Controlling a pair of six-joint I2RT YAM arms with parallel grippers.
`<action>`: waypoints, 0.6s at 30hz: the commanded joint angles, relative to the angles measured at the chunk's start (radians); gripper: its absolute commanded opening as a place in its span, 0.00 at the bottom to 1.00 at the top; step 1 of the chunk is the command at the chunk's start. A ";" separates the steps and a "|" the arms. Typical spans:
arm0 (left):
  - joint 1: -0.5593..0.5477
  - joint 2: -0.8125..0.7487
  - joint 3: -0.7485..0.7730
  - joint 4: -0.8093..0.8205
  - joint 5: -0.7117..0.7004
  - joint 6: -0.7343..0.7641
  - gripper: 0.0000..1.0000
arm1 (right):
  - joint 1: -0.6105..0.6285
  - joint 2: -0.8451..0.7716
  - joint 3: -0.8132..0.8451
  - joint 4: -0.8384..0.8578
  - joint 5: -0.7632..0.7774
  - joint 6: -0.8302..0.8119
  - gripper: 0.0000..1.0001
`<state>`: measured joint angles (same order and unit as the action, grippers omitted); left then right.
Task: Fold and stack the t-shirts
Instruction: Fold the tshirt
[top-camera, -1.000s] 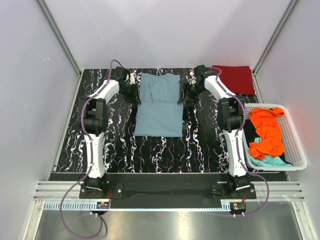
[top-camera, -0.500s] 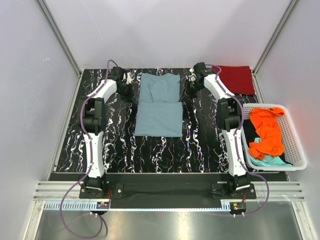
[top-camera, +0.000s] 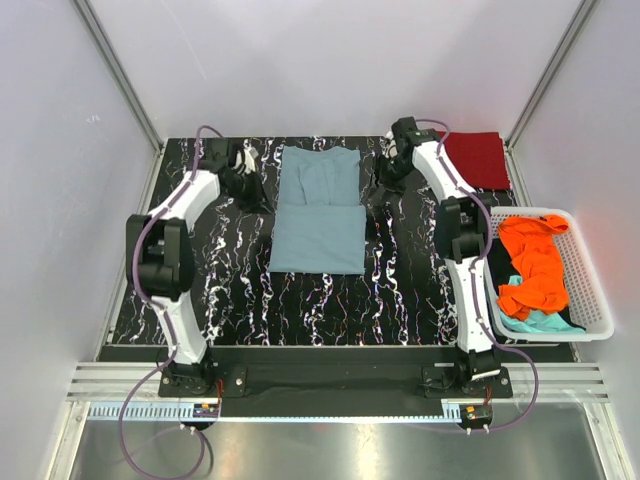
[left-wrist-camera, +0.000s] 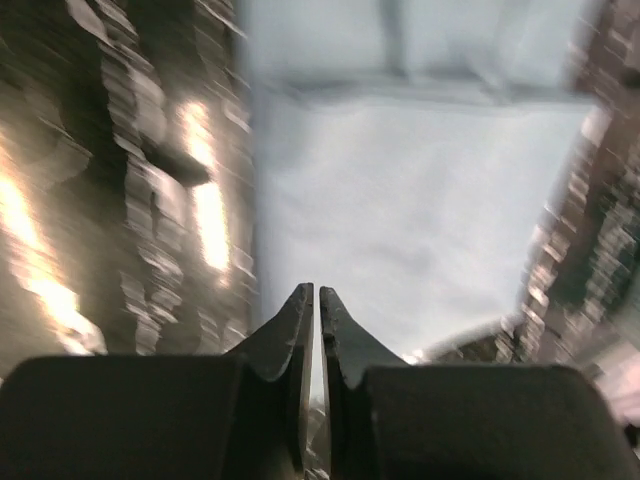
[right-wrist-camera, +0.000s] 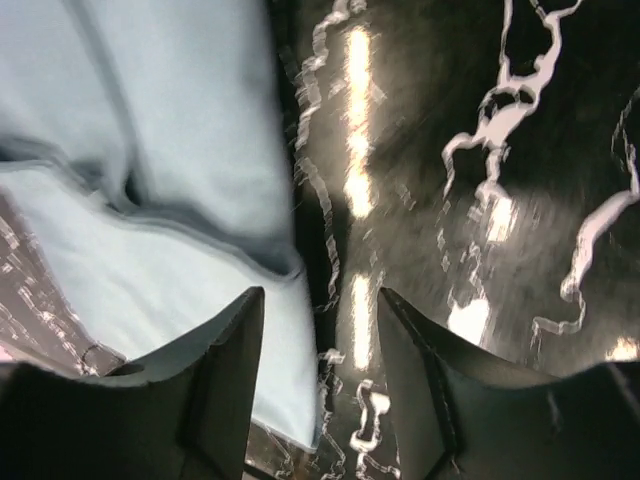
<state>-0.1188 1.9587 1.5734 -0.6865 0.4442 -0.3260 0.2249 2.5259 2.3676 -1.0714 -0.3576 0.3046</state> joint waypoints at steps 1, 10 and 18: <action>-0.054 -0.093 -0.134 0.100 0.175 -0.070 0.10 | 0.030 -0.197 -0.041 -0.067 -0.005 -0.041 0.56; -0.114 -0.168 -0.360 0.185 0.100 -0.104 0.06 | 0.312 -0.360 -0.500 0.197 -0.260 0.142 0.46; -0.110 -0.236 -0.530 0.206 -0.016 -0.067 0.06 | 0.462 -0.273 -0.475 0.251 -0.204 0.226 0.23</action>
<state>-0.2356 1.7790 1.0847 -0.5278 0.4923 -0.4156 0.7071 2.2383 1.8503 -0.8730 -0.5705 0.4816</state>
